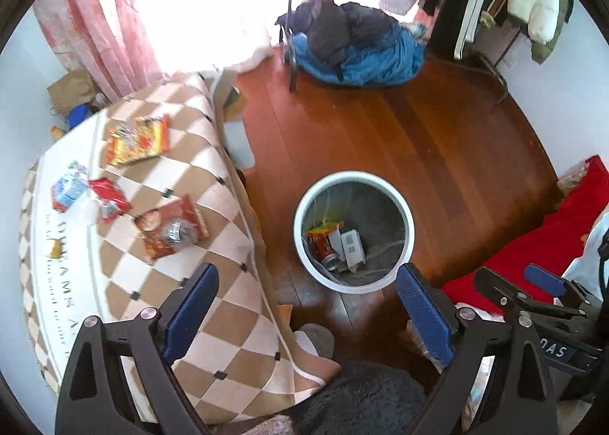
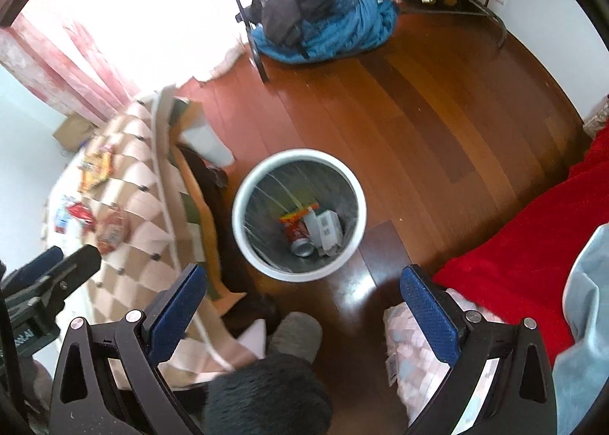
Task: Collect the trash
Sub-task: 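Withdraw both open tools from the bin back toward the table, then grasp the brown snack bag with the right tool while the left tool grasps the bread slice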
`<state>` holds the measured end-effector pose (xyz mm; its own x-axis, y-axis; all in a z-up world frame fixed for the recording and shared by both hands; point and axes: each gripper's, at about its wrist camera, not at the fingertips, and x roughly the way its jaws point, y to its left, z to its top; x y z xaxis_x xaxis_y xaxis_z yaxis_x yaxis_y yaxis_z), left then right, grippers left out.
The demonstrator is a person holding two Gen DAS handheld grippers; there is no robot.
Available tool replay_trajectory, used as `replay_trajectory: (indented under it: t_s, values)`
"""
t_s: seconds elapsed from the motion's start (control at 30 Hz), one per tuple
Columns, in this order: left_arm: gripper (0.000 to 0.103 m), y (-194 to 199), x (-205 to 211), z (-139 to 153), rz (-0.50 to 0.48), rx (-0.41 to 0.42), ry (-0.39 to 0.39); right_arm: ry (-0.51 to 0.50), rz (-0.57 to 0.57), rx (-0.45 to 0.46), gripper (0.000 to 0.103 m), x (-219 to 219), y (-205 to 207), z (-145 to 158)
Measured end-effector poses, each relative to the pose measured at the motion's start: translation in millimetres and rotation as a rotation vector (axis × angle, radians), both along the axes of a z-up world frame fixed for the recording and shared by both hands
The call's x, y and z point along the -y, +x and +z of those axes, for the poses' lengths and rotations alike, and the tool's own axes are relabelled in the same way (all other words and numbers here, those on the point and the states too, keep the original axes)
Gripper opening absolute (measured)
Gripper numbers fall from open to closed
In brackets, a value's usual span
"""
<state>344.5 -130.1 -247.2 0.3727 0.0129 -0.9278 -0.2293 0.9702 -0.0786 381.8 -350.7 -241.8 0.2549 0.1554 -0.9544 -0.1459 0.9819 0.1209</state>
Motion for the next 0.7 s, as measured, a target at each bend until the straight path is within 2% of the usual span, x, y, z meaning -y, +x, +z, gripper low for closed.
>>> replay_trajectory:
  t_s: [0.2, 0.33, 0.5, 0.7]
  values:
    - [0.095, -24.2, -38.7, 46.2, 0.073, 0.094, -0.013, 0.103, 0.041, 0.059, 0.103, -38.1, -13.8, 53.2]
    - [0.095, -47.2, -96.9, 62.3, 0.178, 0.135, -0.001, 0.14, 0.116, 0.058, 0.103, -92.7, -17.0, 62.6]
    - [0.095, -79.2, -183.1, 41.6, 0.339, 0.104, 0.032, 0.16, 0.194, 0.0, 0.103, -175.4, -15.6, 29.0]
    - [0.095, -129.0, -293.5, -20.2, 0.542, 0.021, 0.074, 0.165, 0.213, -0.136, 0.103, -256.0, -2.8, -57.7]
